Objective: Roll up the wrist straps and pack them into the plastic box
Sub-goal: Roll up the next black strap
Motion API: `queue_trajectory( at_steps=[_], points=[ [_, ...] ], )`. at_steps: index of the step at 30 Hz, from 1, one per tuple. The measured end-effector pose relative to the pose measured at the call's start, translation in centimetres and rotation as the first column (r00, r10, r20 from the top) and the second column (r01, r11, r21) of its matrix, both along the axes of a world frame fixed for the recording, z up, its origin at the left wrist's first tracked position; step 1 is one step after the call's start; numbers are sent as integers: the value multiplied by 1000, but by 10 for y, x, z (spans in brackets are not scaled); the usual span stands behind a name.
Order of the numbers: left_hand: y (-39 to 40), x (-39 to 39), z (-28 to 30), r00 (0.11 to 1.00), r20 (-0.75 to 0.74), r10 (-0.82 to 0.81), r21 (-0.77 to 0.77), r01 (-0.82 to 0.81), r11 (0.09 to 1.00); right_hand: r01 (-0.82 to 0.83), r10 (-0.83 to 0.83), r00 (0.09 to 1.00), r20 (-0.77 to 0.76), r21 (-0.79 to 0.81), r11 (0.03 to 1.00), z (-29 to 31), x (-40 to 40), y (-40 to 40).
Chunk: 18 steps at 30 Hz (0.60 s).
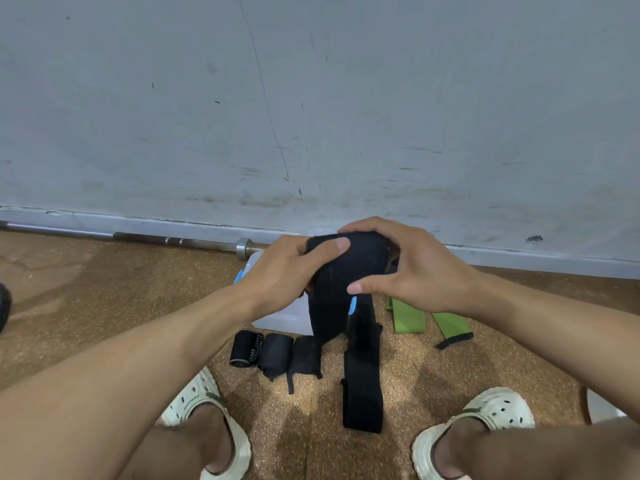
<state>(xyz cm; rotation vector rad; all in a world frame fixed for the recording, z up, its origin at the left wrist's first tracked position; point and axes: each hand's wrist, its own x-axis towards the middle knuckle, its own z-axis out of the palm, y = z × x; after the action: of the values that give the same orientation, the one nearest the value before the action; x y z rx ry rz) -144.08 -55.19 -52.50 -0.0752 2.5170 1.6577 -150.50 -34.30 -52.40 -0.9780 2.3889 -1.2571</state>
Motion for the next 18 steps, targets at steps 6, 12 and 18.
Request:
queue_trajectory(
  at_steps=[6, 12, 18],
  points=[
    [-7, 0, -11, 993, -113, -16, -170, -3, 985, 91, -67, 954, 291, -68, 994, 3, -9, 0],
    [-6, 0, -14, 905, -369, -211, -433, 34, 901, 116, -26, 816, 578, -119, 986, 0, -8, -5],
    [-1, 1, -8, 912, -381, -150, -393, -13, 919, 31, 63, 786, 615, -140, 990, -2, 0, -13]
  ],
)
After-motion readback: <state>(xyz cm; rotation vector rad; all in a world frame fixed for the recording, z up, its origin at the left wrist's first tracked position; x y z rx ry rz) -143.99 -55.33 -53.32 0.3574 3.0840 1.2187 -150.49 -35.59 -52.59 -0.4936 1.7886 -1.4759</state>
